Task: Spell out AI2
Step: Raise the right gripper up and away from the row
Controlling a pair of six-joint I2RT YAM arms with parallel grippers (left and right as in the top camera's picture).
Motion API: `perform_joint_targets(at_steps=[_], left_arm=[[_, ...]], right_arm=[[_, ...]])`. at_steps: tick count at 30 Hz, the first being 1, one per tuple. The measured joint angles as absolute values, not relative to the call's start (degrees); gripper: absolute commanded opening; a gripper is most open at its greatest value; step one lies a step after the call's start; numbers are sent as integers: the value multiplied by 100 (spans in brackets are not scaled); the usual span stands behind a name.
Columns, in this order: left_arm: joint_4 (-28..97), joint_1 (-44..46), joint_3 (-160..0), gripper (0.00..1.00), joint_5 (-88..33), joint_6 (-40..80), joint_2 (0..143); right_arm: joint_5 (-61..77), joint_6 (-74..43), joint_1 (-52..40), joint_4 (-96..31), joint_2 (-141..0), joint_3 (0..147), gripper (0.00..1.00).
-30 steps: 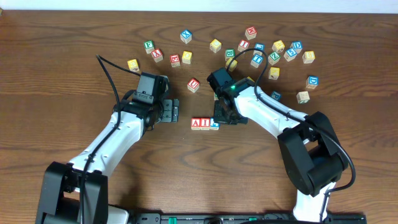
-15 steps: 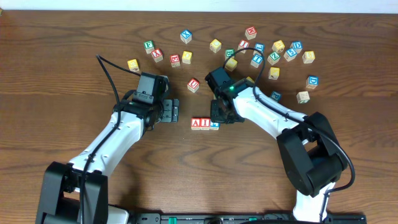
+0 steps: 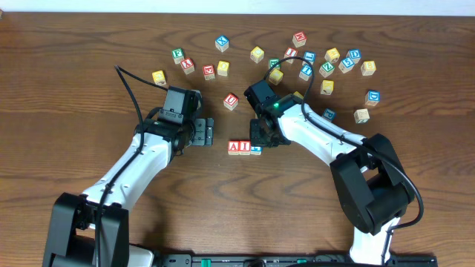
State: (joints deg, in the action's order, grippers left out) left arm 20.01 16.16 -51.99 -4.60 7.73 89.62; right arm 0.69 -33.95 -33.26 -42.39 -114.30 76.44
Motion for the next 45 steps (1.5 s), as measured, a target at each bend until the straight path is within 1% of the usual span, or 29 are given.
perform_joint_targets(at_steps=[29,40,45], left_arm=[[1999,1616,-5199,85,-460,773,8962],[1999,1616,-5199,85,-458,773,8962],[1999,1616,-5199,85,-460,773,8962]], right_arm=[[161,-3301,-3326,-4217,-11432,7644,1],[-517,-3347,-3273,-4372,-11430,7644,1],[-631,-3347,-3022,-4386,-11432,7644,1]])
